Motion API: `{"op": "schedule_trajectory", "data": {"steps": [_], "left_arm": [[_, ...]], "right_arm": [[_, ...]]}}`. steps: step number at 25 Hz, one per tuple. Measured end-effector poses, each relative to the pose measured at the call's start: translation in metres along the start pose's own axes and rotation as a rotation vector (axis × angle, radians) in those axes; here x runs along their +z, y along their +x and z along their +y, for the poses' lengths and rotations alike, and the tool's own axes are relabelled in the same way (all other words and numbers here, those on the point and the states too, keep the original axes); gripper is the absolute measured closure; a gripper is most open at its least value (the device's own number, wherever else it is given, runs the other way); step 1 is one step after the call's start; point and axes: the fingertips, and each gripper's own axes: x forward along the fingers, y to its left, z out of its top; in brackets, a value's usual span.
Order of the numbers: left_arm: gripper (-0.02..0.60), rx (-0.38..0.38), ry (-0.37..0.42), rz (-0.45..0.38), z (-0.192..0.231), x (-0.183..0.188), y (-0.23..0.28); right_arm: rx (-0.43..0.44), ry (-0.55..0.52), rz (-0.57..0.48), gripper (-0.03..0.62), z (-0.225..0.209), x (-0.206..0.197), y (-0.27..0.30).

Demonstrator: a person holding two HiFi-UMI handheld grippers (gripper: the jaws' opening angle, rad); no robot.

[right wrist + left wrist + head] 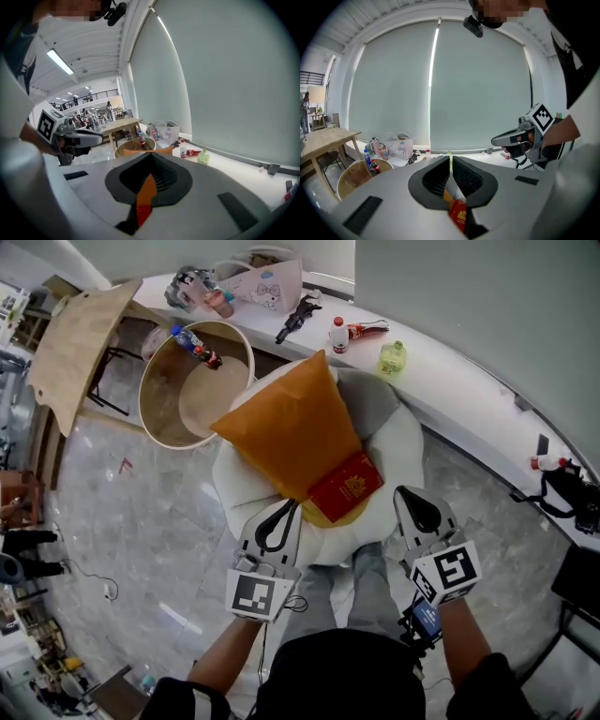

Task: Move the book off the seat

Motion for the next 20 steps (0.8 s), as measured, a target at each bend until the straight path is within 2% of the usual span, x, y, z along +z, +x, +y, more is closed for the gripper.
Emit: {"op": "schedule_trajectory", "data": {"steps": [6, 9, 13, 17, 20], "left_arm": [[0.566, -0.068, 0.036, 0.1, 0.001, -0.057, 0.046], [0.518, -0.076, 0.025, 0.134, 0.005, -0.089, 0.068], [0.496, -0.094, 0.054, 0.208, 0.011, -0.14, 0.098], [0.477, -0.118, 0.042, 0.295, 0.013, -0.194, 0.117], [0.434, -0.144, 0.06, 0.353, 0.012, -0.228, 0.13]], "right_arm": [[0.029, 0.034, 0.036, 0.586, -0.014, -0.043, 0.026], [0.04, 0.066, 0.046, 0.586, -0.023, -0.066, 0.039], [0.059, 0.093, 0.056, 0.586, -0.036, -0.091, 0.064], [0.083, 0.106, 0.076, 0.586, -0.038, -0.112, 0.083], [0.102, 0.111, 0.098, 0.586, -0.04, -0.13, 0.095]]}}
